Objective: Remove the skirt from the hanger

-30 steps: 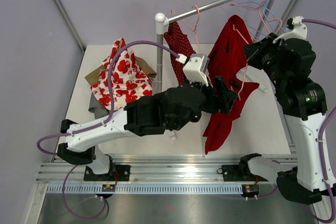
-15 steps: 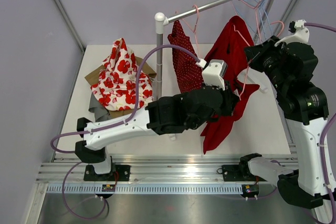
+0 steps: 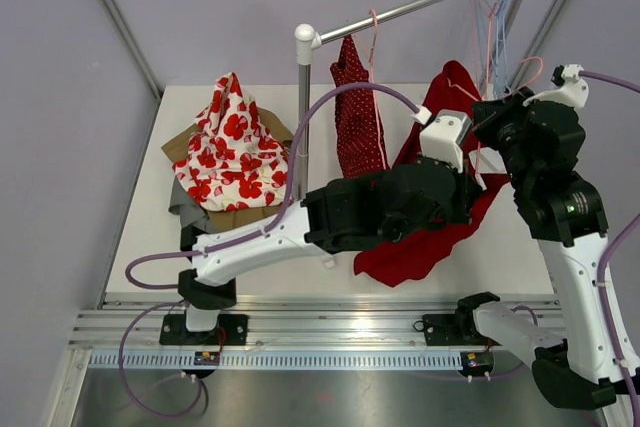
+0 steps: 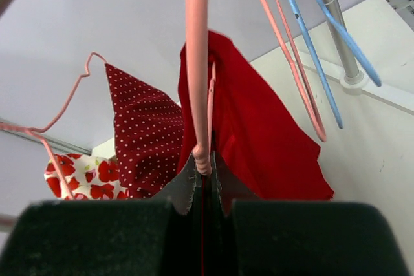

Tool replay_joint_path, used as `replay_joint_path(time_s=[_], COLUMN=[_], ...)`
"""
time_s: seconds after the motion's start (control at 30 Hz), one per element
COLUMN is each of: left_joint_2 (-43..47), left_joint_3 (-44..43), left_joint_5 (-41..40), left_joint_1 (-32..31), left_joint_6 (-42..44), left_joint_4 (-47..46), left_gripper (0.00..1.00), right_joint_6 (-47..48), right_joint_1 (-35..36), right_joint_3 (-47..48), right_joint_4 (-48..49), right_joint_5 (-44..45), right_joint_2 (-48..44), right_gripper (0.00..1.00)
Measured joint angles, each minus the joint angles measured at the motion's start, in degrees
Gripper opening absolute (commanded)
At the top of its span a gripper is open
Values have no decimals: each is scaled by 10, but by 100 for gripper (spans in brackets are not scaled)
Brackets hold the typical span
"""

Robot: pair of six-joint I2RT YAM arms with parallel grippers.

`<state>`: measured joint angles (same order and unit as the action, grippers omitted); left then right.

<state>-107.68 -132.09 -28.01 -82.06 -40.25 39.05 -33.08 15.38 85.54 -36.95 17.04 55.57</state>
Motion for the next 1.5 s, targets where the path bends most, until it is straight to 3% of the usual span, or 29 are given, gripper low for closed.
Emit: replay_joint_path(time_s=[0.13, 0.4, 0.77, 1.23, 1.5], left_joint_2=[-58, -64, -136, 33, 56], left_joint_3=[-84, -82, -113, 216, 282], left_joint_5=[-2, -29, -55, -203, -217], left_joint_1=[-9, -12, -58, -139, -179], left_joint_6=[20, 37, 40, -1, -22], left_joint_4=[13, 10, -28, -113, -139], left_gripper=[0, 0, 0, 0, 0], right_joint_6=[5, 18, 54, 67, 63], right_joint_1=[1, 3, 0, 12, 13], right_joint_3=[3, 45, 55, 155, 206], right_joint_4=[-4, -15, -62, -172, -222], right_joint_5=[10, 30, 108, 62, 37], right_joint_2=[33, 94, 101, 148, 148], right_gripper=[0, 0, 0, 0, 0])
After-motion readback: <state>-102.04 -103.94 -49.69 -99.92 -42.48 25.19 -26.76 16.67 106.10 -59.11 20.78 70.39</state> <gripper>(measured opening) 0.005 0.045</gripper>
